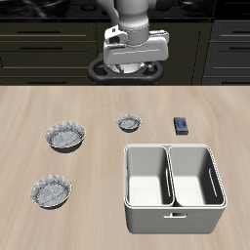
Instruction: Stack the smallest bowl on the middle-sized bowl
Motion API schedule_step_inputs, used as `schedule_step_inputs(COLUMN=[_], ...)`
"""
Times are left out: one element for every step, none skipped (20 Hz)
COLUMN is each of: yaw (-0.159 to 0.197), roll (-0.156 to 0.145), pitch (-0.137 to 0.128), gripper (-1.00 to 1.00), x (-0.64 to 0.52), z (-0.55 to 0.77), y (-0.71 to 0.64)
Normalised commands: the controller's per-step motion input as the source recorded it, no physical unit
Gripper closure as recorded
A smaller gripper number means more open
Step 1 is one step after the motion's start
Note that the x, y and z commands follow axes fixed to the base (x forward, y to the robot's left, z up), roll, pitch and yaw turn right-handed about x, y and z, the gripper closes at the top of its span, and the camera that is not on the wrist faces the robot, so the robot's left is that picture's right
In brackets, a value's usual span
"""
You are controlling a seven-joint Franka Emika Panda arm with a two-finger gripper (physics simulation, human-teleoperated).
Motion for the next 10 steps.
schedule_step_inputs(yaw=[-0.028, 0.037, 0.012, -0.021, -0.015, 0.015, 0.037, 0.012, 0.000, -0.028], roll=[0.005, -0.035, 0.002, -0.041, -0.026, -0.063, -0.005, -0.088, 0.000, -0.066], pitch=[0.052, -0.031, -0.070, 0.034, -0.042, -0.078, 0.000, -0.025, 0.000, -0.062], gripper=[-1.00, -1.00, -1.00, -1.00, -1.00, -1.00, -1.00, -1.00, -1.00, -1.00], x=[0.04, 0.01, 0.01, 0.03, -0.02, -0.05, 0.06, 0.04, 0.03, -0.10], z=[-0.37, -0.26, -0.25, -0.30, -0.18, -0.32, -0.31, -0.18, 0.00, -0.57], y=[0.03, 0.03, 0.06, -0.03, 0.02, -0.01, 0.08, -0.01, 0.01, 0.08])
